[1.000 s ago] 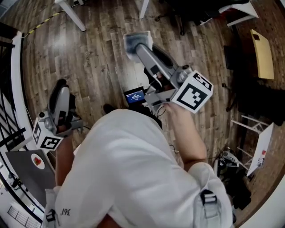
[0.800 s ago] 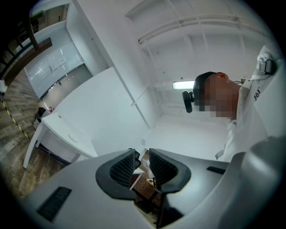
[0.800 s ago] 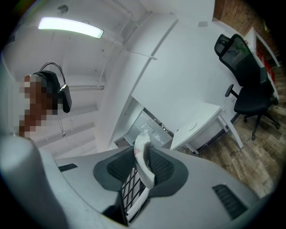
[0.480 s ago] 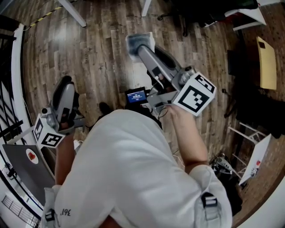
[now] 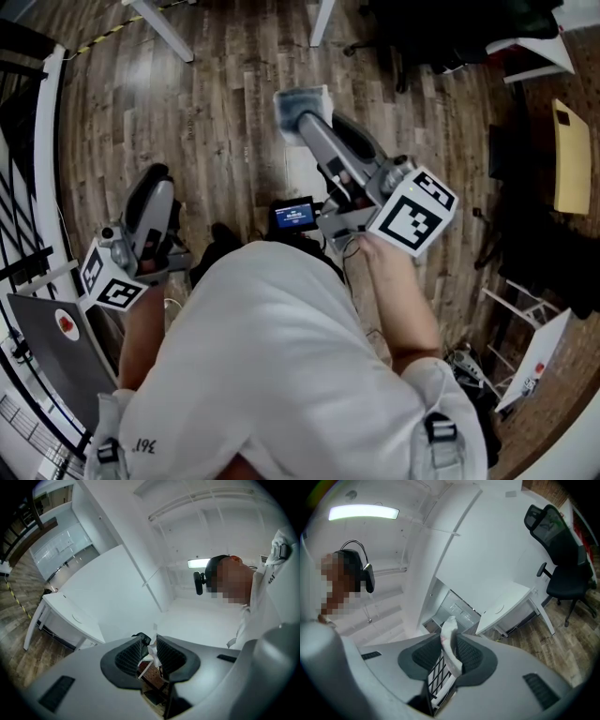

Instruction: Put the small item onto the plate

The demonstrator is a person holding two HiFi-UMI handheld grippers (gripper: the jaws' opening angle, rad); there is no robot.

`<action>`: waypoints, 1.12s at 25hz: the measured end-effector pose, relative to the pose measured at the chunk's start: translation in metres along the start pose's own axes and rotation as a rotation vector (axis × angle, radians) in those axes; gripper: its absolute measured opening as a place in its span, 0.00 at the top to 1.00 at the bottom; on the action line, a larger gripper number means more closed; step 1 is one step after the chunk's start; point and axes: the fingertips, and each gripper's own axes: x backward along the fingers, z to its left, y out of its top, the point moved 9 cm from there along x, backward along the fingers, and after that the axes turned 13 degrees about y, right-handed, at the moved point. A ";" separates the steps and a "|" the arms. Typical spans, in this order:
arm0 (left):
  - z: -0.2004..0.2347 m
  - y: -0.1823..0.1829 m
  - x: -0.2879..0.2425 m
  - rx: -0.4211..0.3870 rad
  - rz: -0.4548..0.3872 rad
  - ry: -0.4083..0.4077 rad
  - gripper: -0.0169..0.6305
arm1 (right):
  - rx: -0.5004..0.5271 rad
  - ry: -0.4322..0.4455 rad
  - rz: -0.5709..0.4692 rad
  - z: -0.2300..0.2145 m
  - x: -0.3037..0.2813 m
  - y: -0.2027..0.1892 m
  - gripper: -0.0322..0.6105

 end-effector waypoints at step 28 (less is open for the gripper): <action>0.142 0.079 -0.097 0.047 0.022 -0.052 0.82 | 0.007 -0.044 0.035 -0.089 -0.160 0.035 0.79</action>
